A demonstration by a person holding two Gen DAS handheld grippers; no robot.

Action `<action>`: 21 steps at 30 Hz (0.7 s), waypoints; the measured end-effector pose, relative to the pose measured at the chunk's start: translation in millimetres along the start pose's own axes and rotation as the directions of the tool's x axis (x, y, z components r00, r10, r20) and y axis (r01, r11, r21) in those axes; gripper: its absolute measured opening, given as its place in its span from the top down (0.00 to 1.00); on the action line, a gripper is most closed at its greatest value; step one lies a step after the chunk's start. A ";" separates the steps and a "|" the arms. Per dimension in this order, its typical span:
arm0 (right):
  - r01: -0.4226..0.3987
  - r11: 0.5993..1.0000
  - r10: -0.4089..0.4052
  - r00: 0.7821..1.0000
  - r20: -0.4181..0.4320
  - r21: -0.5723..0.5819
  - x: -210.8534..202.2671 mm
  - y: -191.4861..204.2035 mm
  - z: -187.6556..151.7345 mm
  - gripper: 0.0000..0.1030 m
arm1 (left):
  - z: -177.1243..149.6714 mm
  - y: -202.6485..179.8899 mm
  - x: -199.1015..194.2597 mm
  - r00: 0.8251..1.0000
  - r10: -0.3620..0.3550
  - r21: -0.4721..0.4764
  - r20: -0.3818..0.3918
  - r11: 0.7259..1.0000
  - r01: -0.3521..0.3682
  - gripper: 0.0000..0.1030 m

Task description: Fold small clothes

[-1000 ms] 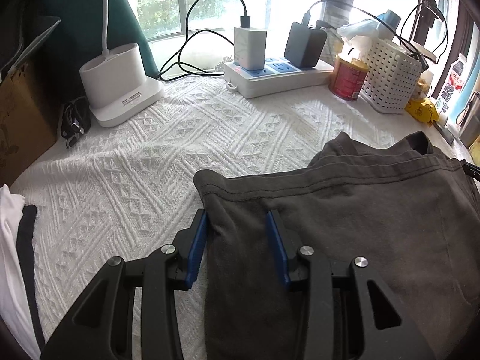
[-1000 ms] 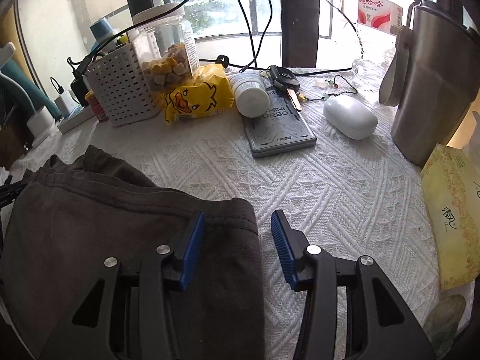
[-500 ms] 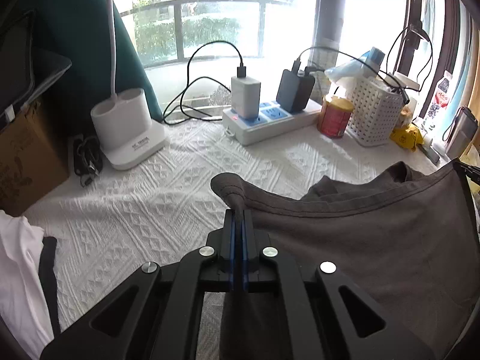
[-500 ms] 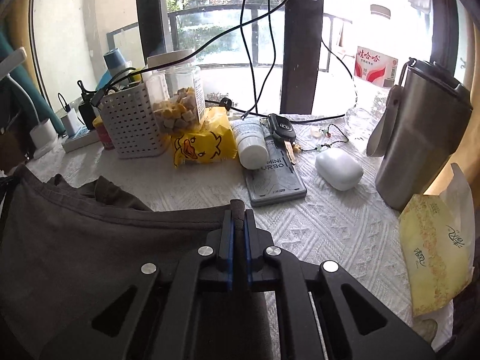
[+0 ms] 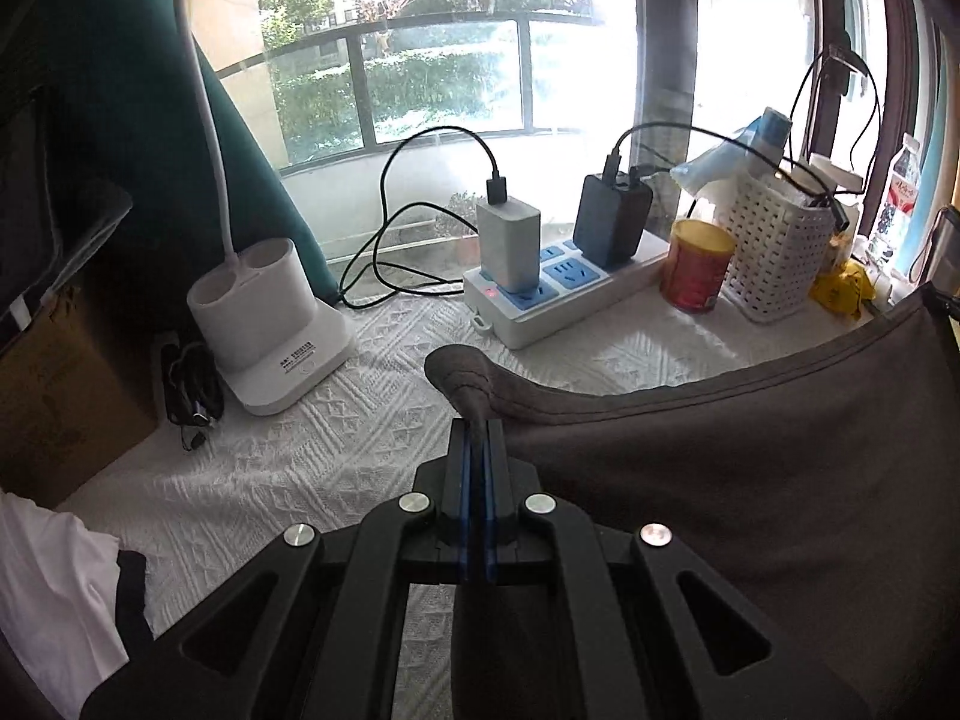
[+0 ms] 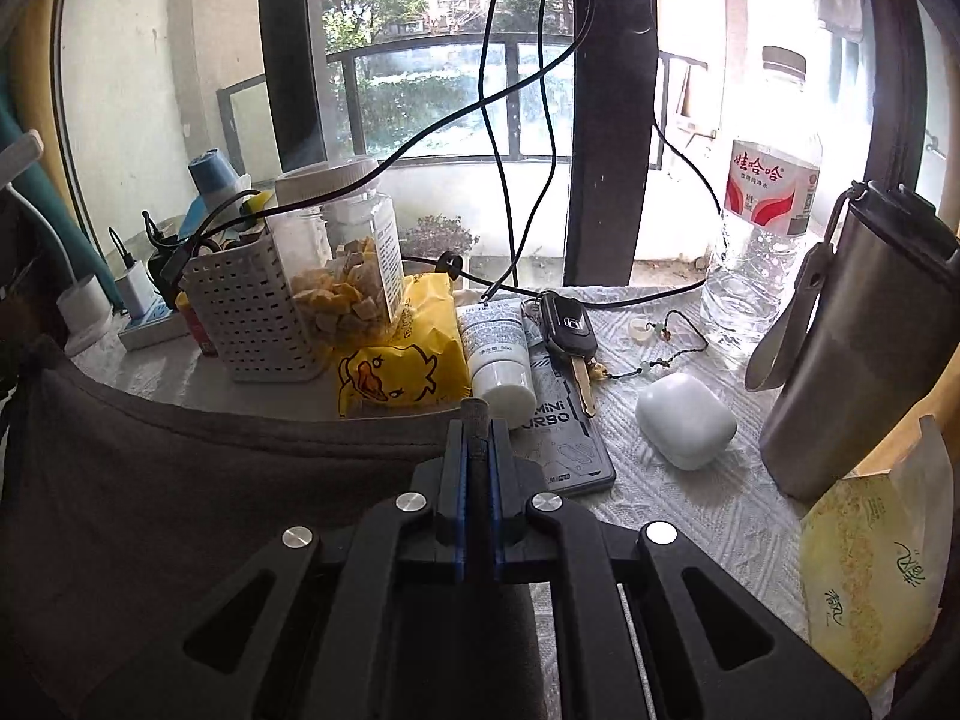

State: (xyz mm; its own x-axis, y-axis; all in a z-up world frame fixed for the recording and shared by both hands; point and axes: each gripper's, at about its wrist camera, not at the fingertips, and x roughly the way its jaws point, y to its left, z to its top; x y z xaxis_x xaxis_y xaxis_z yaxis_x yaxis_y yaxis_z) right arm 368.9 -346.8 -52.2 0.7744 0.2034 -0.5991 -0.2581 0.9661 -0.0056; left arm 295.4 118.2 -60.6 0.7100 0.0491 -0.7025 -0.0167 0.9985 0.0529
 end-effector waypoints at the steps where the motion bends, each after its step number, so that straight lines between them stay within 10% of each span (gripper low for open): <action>1: -0.001 1.000 0.001 1.000 -0.006 -0.003 2.9 0.9 0.6 0.93 | -0.7 -1.2 4.2 1.000 0.000 0.001 -0.012 1.000 0.000 0.98; 10: 0.014 1.000 -0.015 0.999 -0.041 -0.025 10.7 3.6 -2.7 0.91 | -0.7 -4.0 0.6 1.000 0.002 -0.022 -0.031 1.000 -0.003 0.97; 13: 0.044 0.999 -0.044 0.999 -0.019 -0.022 5.6 0.5 -5.4 0.56 | 1.5 -1.6 -9.3 1.000 0.025 -0.032 -0.009 0.999 -0.026 0.94; 17: 0.056 0.998 -0.056 0.998 0.011 -0.009 -10.0 -3.2 -3.4 0.46 | 5.6 4.6 -31.8 0.997 0.057 -0.053 0.060 0.997 -0.054 0.33; 21: 0.054 0.999 -0.055 0.998 0.018 0.004 -25.8 -2.9 -4.8 0.46 | 5.7 7.5 -45.4 0.996 0.048 -0.068 0.069 0.997 -0.043 0.32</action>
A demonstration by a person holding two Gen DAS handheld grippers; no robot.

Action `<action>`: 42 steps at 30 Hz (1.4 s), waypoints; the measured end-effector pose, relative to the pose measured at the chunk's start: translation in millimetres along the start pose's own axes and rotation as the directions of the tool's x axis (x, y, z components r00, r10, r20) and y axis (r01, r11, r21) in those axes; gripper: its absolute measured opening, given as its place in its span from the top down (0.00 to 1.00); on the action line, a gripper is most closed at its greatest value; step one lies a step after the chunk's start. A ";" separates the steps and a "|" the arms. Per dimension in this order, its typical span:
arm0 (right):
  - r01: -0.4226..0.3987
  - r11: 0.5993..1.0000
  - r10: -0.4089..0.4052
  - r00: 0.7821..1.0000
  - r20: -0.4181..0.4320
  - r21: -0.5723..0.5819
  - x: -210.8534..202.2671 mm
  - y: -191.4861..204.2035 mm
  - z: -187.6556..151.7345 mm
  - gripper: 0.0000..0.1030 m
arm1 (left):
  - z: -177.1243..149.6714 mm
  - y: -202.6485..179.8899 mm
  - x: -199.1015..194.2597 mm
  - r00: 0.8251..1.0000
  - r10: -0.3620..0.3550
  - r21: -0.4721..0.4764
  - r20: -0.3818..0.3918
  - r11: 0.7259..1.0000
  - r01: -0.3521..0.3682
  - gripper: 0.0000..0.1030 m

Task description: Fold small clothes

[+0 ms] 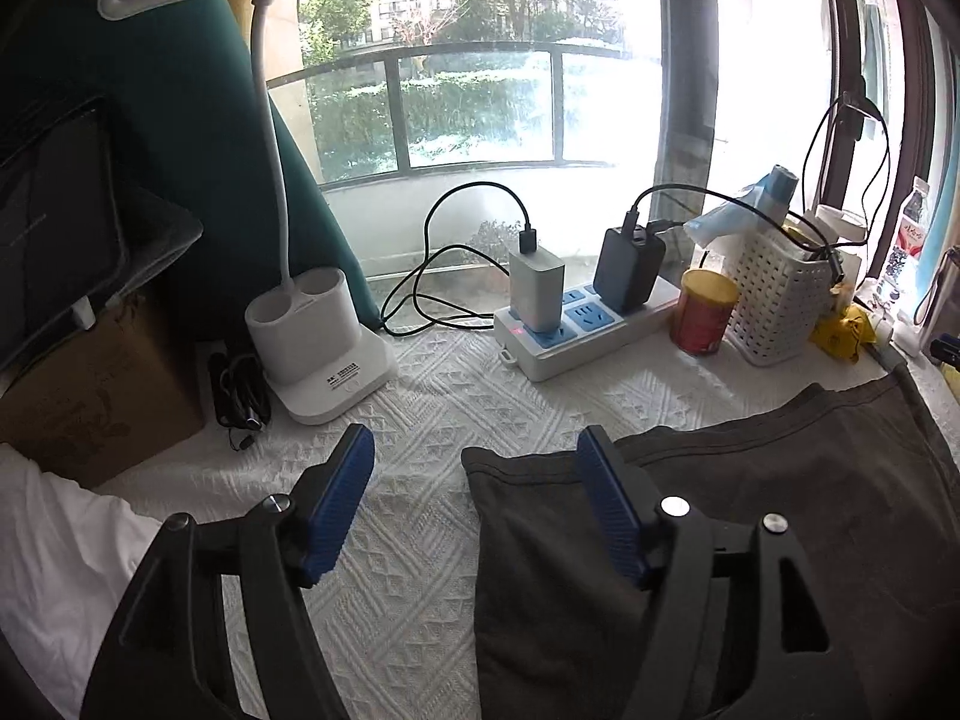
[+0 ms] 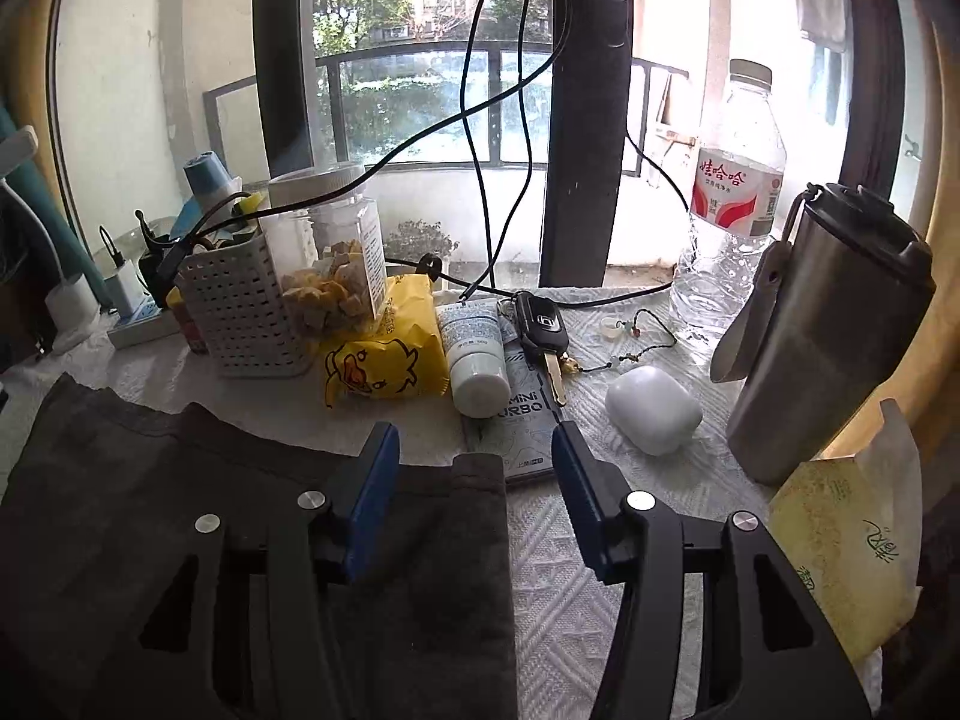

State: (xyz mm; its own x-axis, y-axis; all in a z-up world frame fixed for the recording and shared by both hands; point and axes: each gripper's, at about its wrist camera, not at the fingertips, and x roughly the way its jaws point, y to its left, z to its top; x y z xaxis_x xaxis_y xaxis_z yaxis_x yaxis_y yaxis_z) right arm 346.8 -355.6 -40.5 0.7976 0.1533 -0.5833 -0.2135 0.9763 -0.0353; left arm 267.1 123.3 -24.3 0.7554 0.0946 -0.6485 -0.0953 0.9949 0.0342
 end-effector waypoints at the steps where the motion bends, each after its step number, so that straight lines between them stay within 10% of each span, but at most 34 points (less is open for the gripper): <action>1: -0.002 1.000 0.002 1.000 0.000 0.002 -4.2 0.5 -0.8 0.46 | -0.9 0.1 -4.0 1.000 -0.023 -0.021 -0.005 1.000 0.023 0.32; 20: 0.021 0.995 -0.018 0.999 -0.029 0.095 -106.7 24.9 -61.4 0.46 | -65.8 -55.7 -77.3 0.954 -0.298 -0.067 0.040 0.951 0.300 0.32; 42: 0.050 0.994 -0.031 0.982 -0.185 0.098 -174.8 50.2 -193.3 0.36 | -141.6 -63.1 -124.1 0.944 -0.330 -0.047 0.001 0.943 0.330 0.31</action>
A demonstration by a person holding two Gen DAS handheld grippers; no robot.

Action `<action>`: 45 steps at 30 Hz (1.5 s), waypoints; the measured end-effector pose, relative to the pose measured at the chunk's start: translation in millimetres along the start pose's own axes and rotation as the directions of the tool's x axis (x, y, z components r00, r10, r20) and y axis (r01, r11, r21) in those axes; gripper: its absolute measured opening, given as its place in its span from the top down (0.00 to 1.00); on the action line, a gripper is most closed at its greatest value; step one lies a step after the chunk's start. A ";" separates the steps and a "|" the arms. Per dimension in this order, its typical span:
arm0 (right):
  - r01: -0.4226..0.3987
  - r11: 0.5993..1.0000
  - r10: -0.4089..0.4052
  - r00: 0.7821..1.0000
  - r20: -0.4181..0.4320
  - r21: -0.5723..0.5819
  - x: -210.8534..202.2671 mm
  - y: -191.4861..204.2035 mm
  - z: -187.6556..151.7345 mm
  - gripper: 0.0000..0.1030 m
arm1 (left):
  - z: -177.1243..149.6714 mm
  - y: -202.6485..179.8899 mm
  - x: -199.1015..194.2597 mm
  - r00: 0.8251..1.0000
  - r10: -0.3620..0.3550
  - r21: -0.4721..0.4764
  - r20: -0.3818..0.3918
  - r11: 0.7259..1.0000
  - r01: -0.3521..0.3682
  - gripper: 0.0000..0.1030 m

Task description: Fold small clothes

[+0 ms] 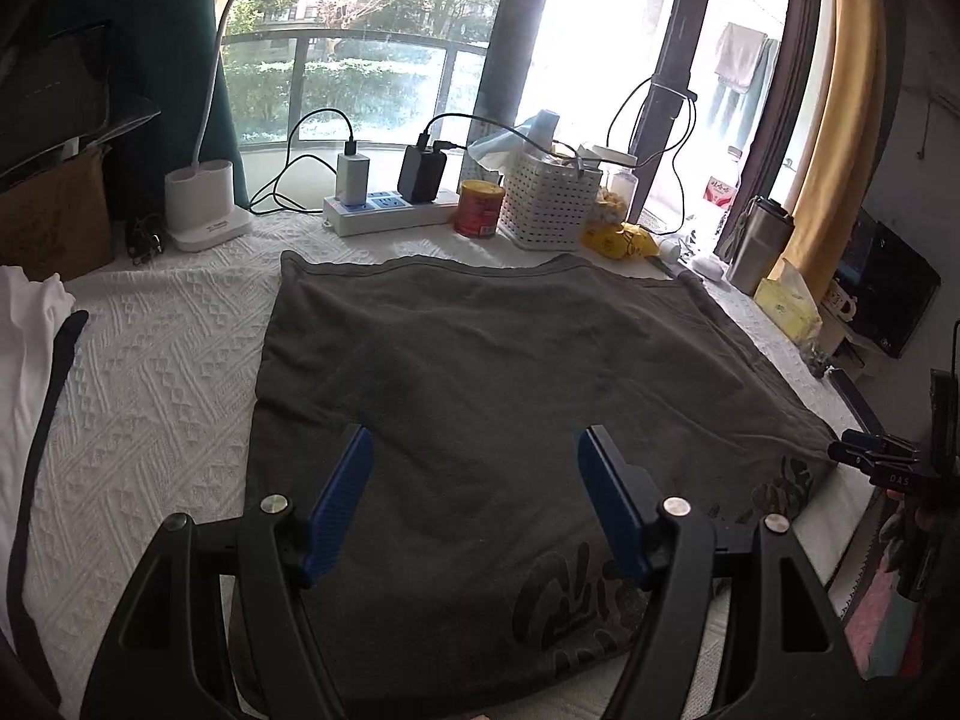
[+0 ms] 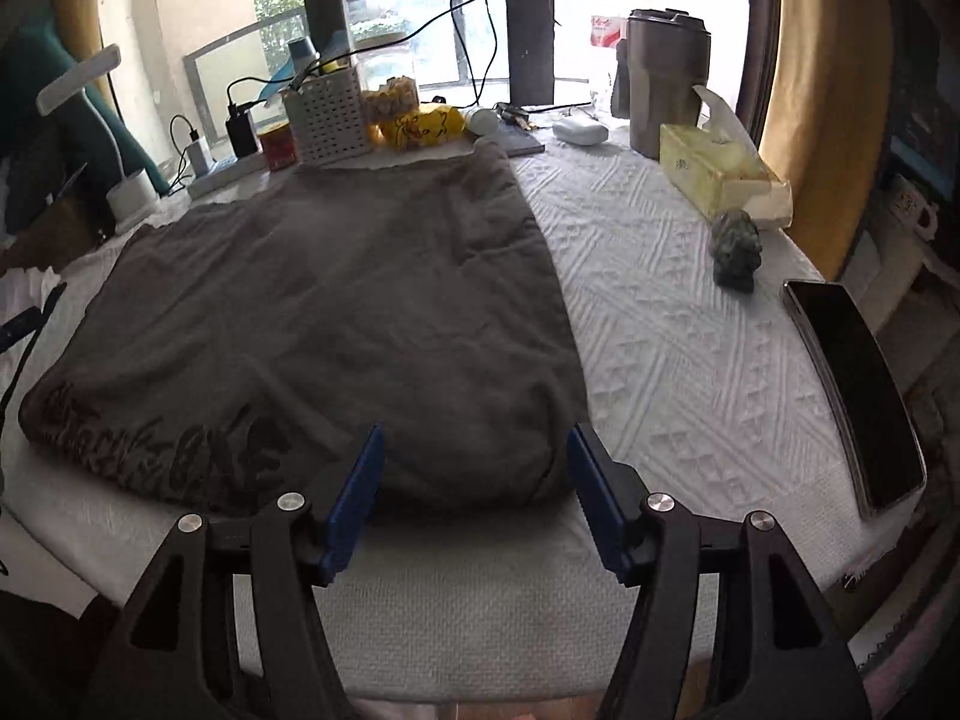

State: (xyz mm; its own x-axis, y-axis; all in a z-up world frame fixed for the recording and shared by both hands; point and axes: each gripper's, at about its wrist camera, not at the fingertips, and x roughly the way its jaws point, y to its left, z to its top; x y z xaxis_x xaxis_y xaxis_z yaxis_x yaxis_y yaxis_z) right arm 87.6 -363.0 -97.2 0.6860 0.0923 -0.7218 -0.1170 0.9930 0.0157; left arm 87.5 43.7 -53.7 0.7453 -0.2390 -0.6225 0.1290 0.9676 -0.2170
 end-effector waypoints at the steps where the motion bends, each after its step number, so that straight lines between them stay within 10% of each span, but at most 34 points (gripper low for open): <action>1: 0.006 1.000 -0.006 1.000 -0.009 -0.011 -1.4 2.3 -5.4 0.36 | -1.7 -0.6 -1.6 1.000 0.000 0.000 0.000 1.000 0.000 0.31; 12: -0.093 0.993 0.097 0.994 -0.054 0.073 -5.2 12.4 -32.7 0.22 | 0.2 5.0 -5.3 1.000 0.012 -0.005 0.005 1.000 -0.012 0.31; 40: -0.299 0.904 0.297 0.953 0.053 0.305 95.3 38.2 69.1 0.21 | 24.2 68.8 19.9 0.994 0.104 -0.140 -0.030 0.984 -0.107 0.31; 45: -0.202 0.962 0.203 0.979 0.014 0.183 104.6 65.9 74.9 0.47 | 22.9 76.5 22.6 0.992 0.113 -0.144 -0.047 0.982 -0.119 0.31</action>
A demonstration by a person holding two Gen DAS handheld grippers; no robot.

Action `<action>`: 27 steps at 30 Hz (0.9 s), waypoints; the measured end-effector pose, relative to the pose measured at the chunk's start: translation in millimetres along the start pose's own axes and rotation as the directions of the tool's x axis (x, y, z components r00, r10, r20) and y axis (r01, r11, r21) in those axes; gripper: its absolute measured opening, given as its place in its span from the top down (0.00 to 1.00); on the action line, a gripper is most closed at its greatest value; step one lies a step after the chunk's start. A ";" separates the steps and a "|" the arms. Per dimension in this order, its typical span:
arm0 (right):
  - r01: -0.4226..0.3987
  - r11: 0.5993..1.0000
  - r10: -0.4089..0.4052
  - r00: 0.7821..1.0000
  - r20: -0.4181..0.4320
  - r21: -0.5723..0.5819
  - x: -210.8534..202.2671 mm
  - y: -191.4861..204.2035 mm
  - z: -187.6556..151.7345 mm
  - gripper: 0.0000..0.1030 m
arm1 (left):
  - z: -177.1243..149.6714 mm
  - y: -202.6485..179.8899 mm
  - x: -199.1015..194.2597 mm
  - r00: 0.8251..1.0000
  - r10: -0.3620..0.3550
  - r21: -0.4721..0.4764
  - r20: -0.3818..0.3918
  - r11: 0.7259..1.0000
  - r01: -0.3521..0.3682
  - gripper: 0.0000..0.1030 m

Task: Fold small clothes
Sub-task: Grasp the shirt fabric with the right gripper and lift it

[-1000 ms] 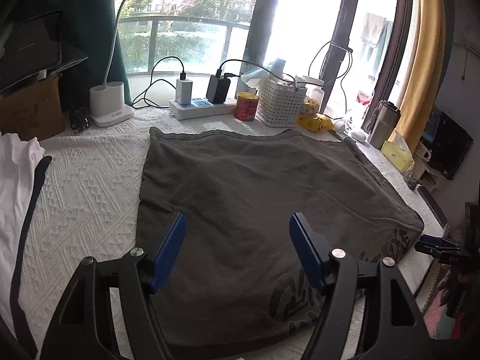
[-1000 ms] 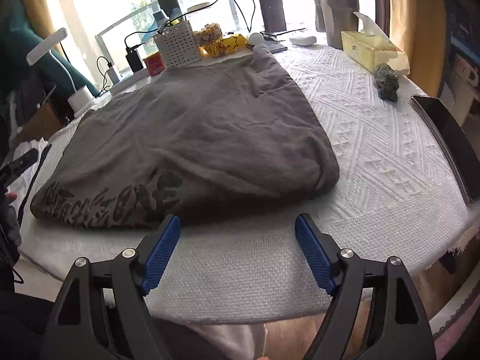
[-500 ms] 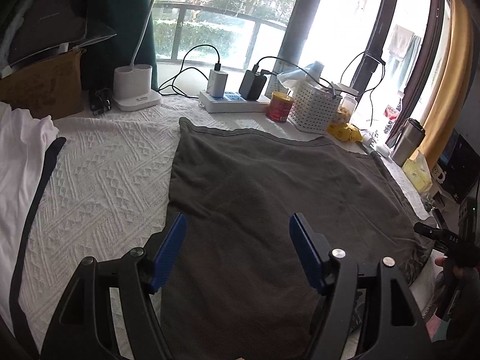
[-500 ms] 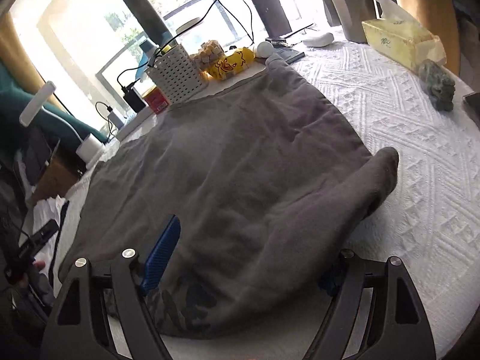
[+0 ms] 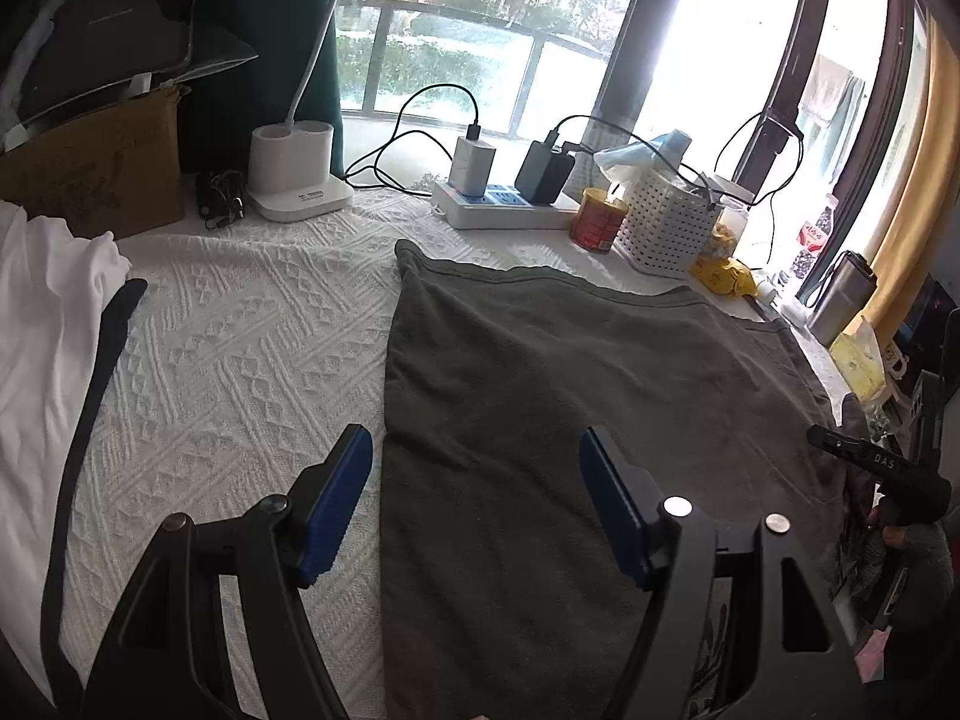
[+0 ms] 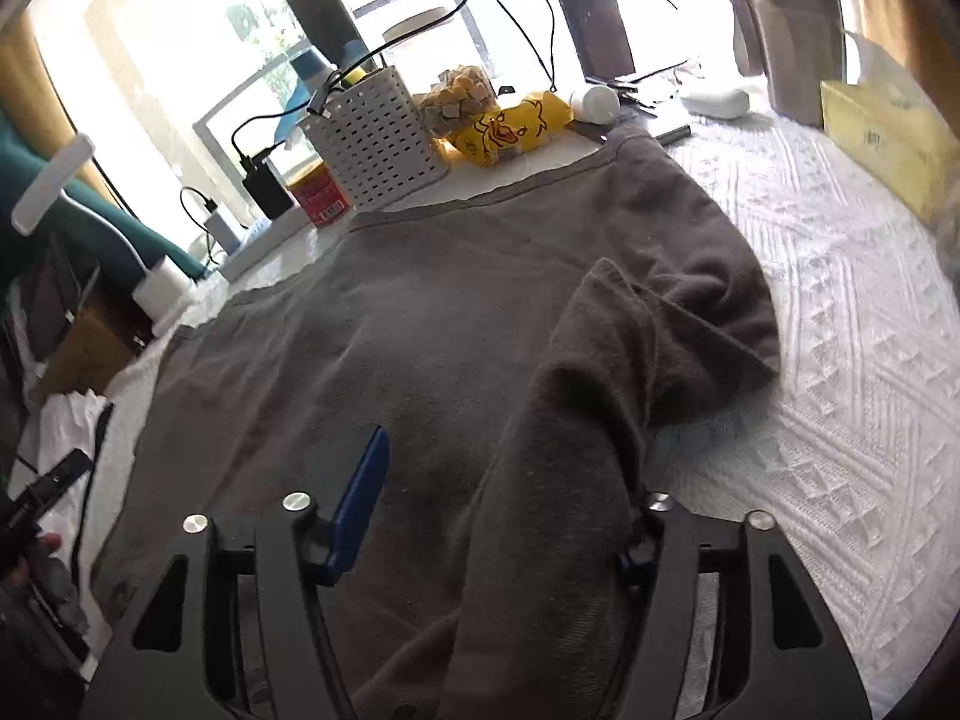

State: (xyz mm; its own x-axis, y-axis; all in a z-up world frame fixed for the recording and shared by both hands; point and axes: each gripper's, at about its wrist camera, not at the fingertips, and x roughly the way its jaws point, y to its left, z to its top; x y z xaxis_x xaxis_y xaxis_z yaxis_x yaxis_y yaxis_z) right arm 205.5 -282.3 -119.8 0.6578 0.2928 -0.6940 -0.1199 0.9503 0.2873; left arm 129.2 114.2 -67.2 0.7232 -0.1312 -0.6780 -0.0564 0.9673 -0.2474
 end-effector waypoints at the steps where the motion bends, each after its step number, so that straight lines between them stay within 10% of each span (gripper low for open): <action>1: 0.031 0.999 -0.031 1.000 0.004 -0.027 1.2 4.3 -0.2 0.50 | -0.3 1.9 1.1 1.000 0.002 -0.003 -0.004 1.000 -0.002 0.31; 7: 0.022 0.997 -0.023 1.000 -0.012 -0.068 6.2 6.4 -0.7 0.80 | 1.5 9.3 4.4 1.000 -0.002 -0.005 -0.016 1.000 0.002 0.31; 15: -0.070 0.996 0.072 0.997 0.038 -0.047 -14.5 22.2 21.6 0.82 | 4.8 16.6 2.4 1.000 -0.012 -0.005 -0.011 1.000 0.012 0.31; 27: -0.052 0.949 0.058 0.998 0.008 -0.311 -1.2 134.3 35.7 0.82 | -1.6 40.1 -12.7 0.999 -0.029 -0.041 0.020 0.999 0.029 0.31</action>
State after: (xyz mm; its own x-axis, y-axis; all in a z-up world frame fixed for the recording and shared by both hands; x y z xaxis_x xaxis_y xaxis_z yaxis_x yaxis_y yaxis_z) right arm 215.2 -158.8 -56.9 0.6555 0.3462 -0.6712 -0.3797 0.9193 0.1034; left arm 116.7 154.2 -69.6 0.7380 -0.1546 -0.6569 -0.0633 0.9533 -0.2954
